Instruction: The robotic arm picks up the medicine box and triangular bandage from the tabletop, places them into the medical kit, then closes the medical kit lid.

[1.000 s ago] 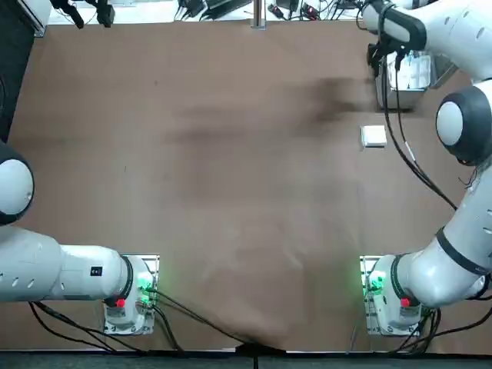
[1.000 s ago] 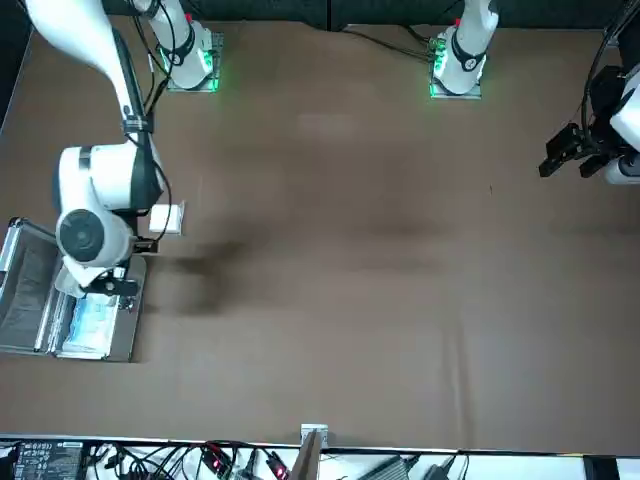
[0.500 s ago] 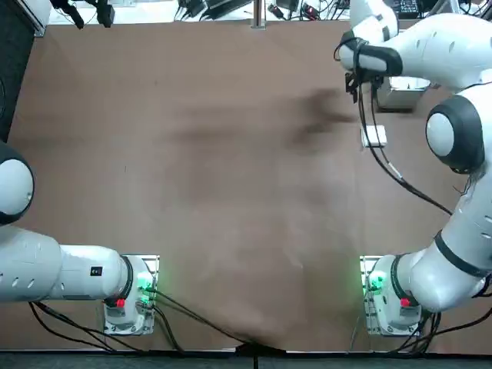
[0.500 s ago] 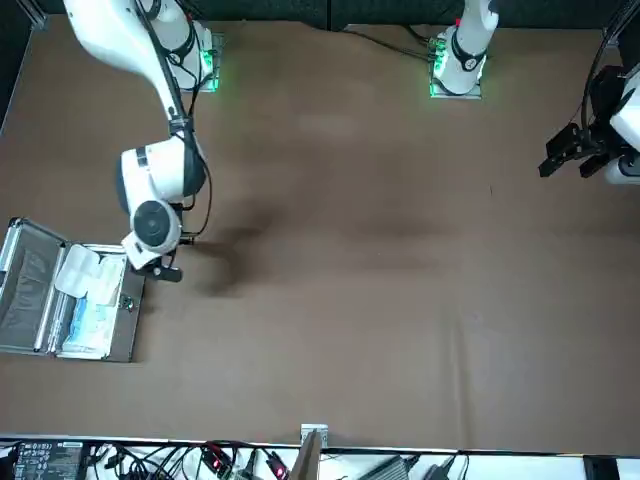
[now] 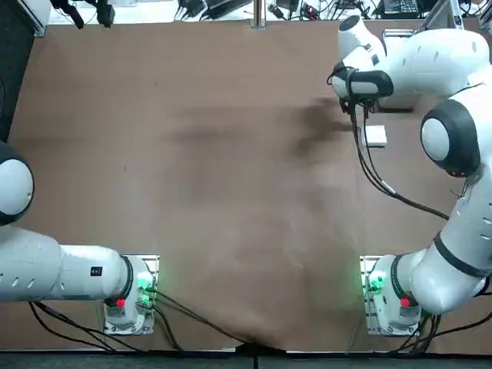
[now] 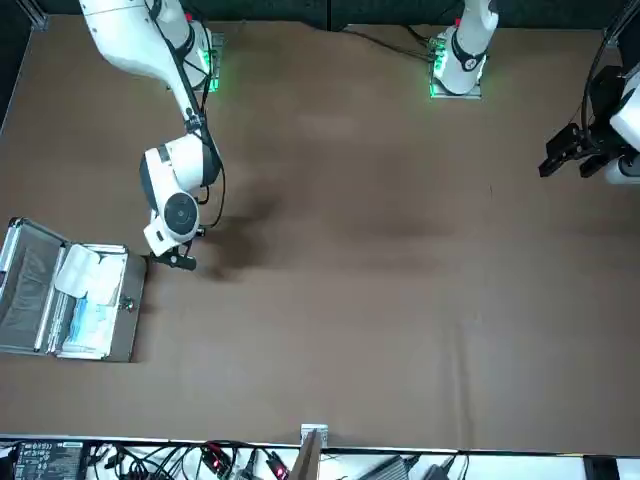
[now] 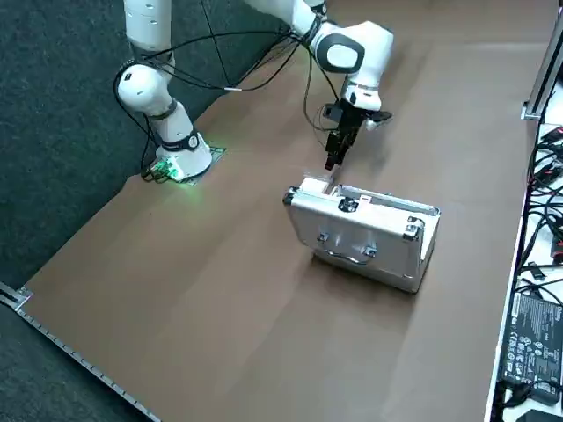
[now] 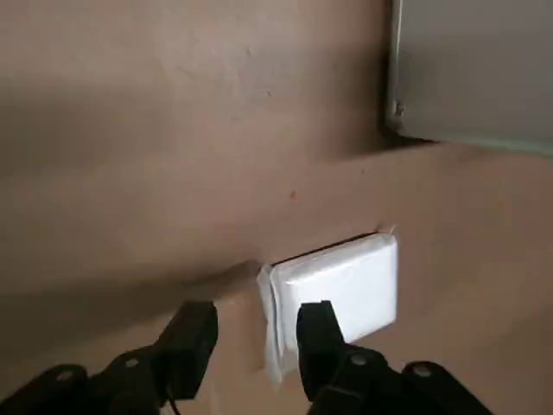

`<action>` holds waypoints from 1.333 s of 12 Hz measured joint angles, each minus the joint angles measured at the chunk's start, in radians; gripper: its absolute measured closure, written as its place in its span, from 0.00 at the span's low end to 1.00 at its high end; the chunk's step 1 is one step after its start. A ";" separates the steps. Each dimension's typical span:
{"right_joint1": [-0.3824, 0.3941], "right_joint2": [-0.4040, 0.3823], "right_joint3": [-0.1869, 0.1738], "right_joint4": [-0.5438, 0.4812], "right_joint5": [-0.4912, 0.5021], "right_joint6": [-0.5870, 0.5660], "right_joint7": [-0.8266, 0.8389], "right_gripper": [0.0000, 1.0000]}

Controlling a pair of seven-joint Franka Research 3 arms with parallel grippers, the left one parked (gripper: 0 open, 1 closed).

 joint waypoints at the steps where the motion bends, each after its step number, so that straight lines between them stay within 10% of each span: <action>1: 0.002 0.003 0.000 -0.018 -0.022 0.015 0.018 0.41; 13: 0.024 0.038 -0.003 -0.071 -0.104 0.069 0.097 0.67; 16: 0.024 0.043 -0.004 -0.071 -0.104 0.068 0.098 0.89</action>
